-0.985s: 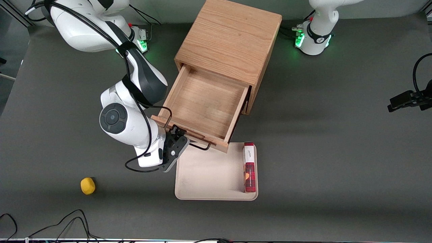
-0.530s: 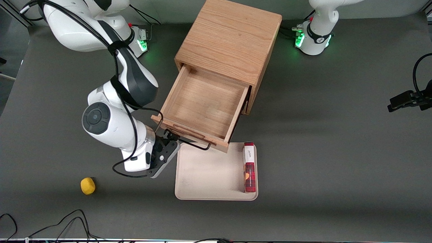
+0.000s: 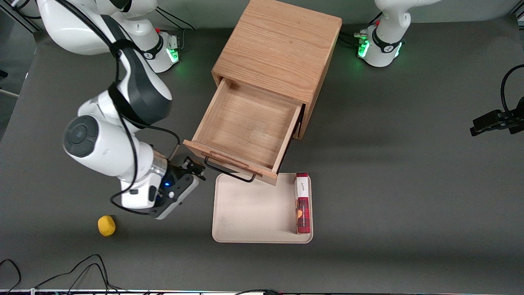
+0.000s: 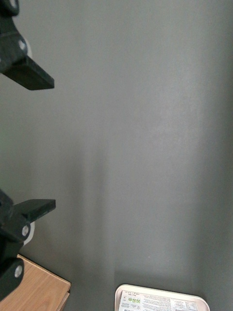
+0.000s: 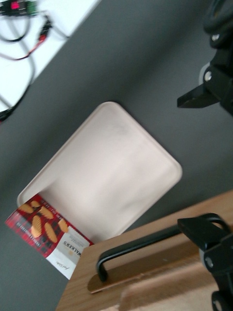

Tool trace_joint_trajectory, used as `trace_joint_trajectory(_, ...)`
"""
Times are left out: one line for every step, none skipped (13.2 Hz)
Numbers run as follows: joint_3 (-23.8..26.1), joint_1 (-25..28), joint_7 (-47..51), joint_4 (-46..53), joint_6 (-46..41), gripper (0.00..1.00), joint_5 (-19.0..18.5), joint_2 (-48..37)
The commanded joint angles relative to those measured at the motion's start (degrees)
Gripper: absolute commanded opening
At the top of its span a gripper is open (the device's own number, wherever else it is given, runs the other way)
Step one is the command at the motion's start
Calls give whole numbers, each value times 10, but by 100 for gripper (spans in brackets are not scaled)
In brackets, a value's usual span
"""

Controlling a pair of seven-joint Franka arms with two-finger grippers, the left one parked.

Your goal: Open upper drawer

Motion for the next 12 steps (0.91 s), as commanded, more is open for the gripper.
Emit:
trace_joint_trajectory(6,-33,67,-60,-44,100,10,-61)
trace_joint_trajectory(7,-40,79,-94,-52,100,9,-92)
trace_joint_trajectory(7,-43,86,-138,-52,100,9,-128)
trace_joint_trajectory(7,-50,92,-177,-52,100,9,-161)
trace_joint_trajectory(7,-65,103,-209,-52,100,8,-191)
trace_joint_trajectory(7,-76,117,-245,-52,100,8,-221)
trace_joint_trajectory(7,-87,130,-277,-52,100,8,-251)
trace_joint_trajectory(6,-93,142,-302,-54,100,6,-276)
trace_joint_trajectory(6,-94,159,-326,-55,100,5,-299)
trace_joint_trajectory(6,-96,174,-343,-56,100,4,-320)
trace_joint_trajectory(6,-104,196,-349,-64,100,4,-339)
trace_joint_trajectory(7,-107,229,-348,-88,100,5,-352)
